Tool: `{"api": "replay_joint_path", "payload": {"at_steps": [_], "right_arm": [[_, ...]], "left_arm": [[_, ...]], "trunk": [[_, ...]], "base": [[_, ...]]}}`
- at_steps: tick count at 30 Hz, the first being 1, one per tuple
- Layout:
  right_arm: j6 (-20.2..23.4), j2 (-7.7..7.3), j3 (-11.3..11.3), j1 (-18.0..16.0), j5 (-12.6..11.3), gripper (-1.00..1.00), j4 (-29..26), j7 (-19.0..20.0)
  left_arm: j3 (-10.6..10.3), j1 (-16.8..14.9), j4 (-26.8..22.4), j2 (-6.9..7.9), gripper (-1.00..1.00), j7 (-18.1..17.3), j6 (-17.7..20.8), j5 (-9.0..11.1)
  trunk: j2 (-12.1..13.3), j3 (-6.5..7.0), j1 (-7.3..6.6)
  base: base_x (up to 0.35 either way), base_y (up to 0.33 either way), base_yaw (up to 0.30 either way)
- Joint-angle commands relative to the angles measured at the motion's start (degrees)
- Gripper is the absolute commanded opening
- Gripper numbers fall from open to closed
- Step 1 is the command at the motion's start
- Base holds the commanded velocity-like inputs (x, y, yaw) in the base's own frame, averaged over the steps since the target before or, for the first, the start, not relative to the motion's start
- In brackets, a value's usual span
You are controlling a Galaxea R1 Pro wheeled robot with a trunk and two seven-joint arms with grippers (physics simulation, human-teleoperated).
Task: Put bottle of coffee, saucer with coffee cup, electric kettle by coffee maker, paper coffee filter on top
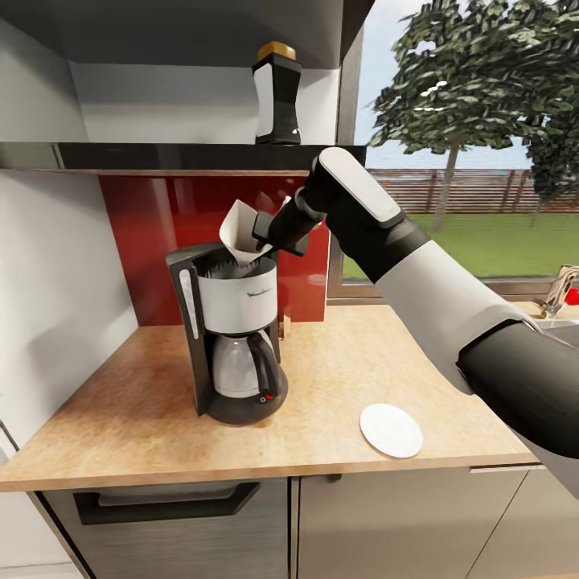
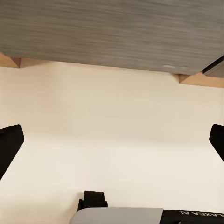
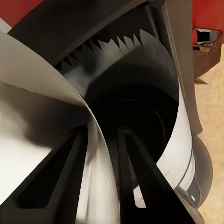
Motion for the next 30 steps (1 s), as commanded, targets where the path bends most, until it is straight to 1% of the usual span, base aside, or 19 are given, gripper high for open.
{"api": "replay_joint_path", "payload": {"at_steps": [1, 12, 20, 30], "right_arm": [[0.2, 0.00, 0.0, -0.1, -0.4, -1.00, 0.0, -0.5], [0.2, 0.05, 0.2, -0.1, -0.4, -1.00, 0.0, -0.5], [0.2, 0.23, 0.2, -0.1, -0.4, -1.00, 2.0, -0.5], [0.2, 0.28, 0.3, -0.1, -0.4, -1.00, 2.4, -0.5]], "left_arm": [[0.4, 0.0, -0.1, -0.04, 1.00, -0.6, 0.0, 0.1], [0.4, 0.0, -0.1, -0.04, 1.00, -0.6, 0.0, 0.1], [0.4, 0.0, -0.1, -0.04, 1.00, -0.6, 0.0, 0.1], [0.4, 0.0, -0.2, -0.04, 1.00, -0.6, 0.0, 0.1]], "trunk": [[0.0, -0.06, 0.00], [0.0, -0.06, 0.00], [0.0, -0.06, 0.00], [0.0, -0.06, 0.00]], "base": [[0.000, 0.018, 0.000], [0.000, 0.036, 0.000], [0.000, 0.001, 0.000], [0.000, 0.000, 0.000]]}}
